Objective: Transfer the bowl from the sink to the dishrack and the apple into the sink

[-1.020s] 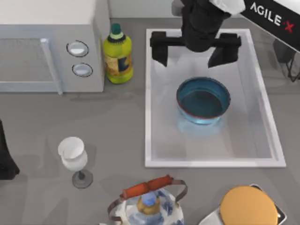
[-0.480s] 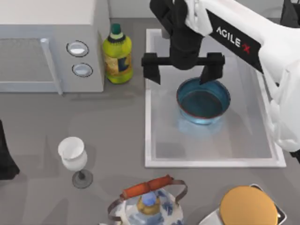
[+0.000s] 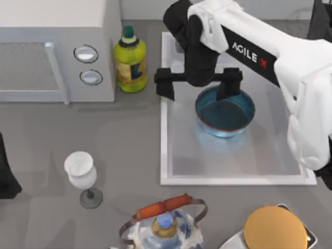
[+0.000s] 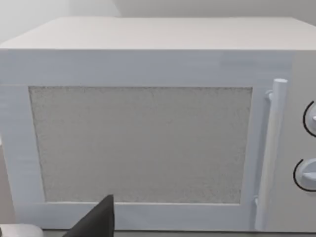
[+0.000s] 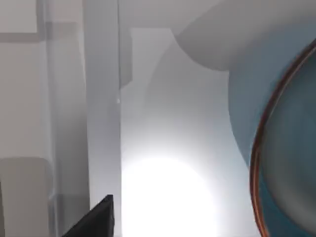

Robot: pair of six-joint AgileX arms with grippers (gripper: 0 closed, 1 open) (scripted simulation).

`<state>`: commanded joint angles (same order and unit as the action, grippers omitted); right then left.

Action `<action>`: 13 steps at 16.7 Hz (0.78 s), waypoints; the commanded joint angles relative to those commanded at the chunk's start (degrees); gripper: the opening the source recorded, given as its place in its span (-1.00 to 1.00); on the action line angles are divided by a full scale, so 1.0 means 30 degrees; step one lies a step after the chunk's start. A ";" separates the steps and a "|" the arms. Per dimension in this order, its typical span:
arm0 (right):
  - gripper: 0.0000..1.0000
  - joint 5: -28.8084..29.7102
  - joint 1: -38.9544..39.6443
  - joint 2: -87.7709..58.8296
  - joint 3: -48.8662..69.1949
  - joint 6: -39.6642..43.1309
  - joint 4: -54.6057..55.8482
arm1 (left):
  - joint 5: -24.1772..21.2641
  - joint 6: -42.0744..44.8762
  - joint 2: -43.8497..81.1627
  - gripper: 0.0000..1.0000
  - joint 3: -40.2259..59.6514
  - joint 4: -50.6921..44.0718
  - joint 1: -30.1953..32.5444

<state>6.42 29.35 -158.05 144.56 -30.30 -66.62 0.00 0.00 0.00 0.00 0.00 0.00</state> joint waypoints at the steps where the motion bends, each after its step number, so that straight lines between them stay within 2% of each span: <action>1: 1.00 -0.0002 -0.0047 -0.0510 -0.0072 0.0037 0.0583 | 0.0000 0.0000 0.0000 1.00 0.0000 0.0000 0.0000; 4: 1.00 0.0000 -0.0159 -0.1766 -0.0273 0.0147 0.2059 | 0.0000 0.0000 0.0000 1.00 0.0000 0.0000 0.0000; 9: 1.00 0.0000 -0.0178 -0.1971 -0.0309 0.0164 0.2292 | 0.0000 0.0000 0.0000 1.00 0.0000 0.0000 0.0000; 13: 0.40 0.0000 -0.0178 -0.1971 -0.0309 0.0164 0.2292 | 0.0000 0.0000 0.0000 1.00 0.0000 0.0000 0.0000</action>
<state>6.42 28.81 -163.97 143.63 -29.81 -59.74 0.00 0.00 0.00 0.00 0.00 0.00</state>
